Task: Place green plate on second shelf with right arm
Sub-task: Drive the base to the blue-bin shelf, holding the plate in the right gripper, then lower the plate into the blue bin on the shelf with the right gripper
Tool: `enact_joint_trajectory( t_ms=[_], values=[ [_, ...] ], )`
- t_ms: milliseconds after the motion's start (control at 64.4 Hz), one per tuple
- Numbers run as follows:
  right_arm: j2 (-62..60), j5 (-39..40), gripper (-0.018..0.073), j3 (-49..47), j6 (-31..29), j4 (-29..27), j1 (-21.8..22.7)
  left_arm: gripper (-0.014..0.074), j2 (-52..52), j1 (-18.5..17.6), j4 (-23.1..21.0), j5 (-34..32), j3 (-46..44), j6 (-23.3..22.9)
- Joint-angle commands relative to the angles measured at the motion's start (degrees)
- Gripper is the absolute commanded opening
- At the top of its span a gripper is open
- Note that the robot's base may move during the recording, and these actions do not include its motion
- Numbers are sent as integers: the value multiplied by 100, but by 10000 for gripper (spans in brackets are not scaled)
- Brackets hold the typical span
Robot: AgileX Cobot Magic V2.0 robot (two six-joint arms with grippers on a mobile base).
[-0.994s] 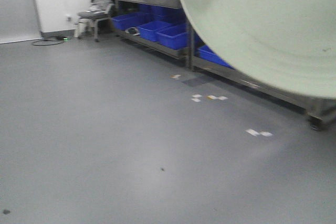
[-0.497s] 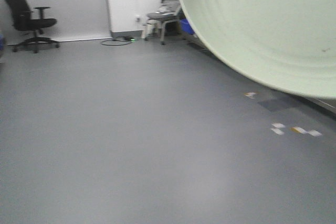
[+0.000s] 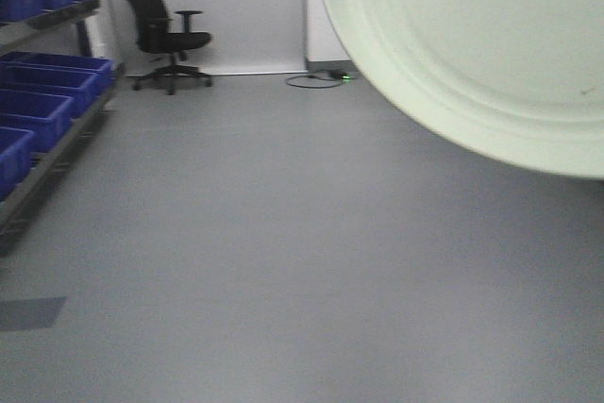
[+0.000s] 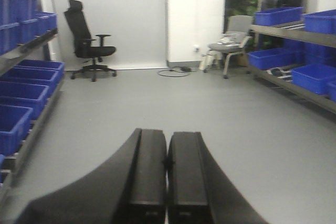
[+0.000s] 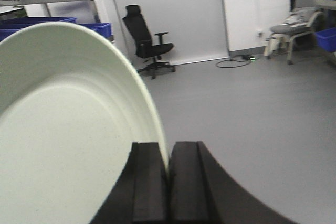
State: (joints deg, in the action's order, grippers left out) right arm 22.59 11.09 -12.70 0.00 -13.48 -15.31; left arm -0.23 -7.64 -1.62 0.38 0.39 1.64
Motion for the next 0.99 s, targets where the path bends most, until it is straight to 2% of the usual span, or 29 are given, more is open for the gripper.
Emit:
enact_joint_trajectory(
  t_ms=[0, 979],
  values=[
    [15, 647, 26, -193, 75, -23, 46, 130, -90, -12, -32, -478, 227, -14],
    [15, 647, 26, -193, 75, -23, 46, 130, -90, -12, -32, -478, 227, -14]
  ],
)
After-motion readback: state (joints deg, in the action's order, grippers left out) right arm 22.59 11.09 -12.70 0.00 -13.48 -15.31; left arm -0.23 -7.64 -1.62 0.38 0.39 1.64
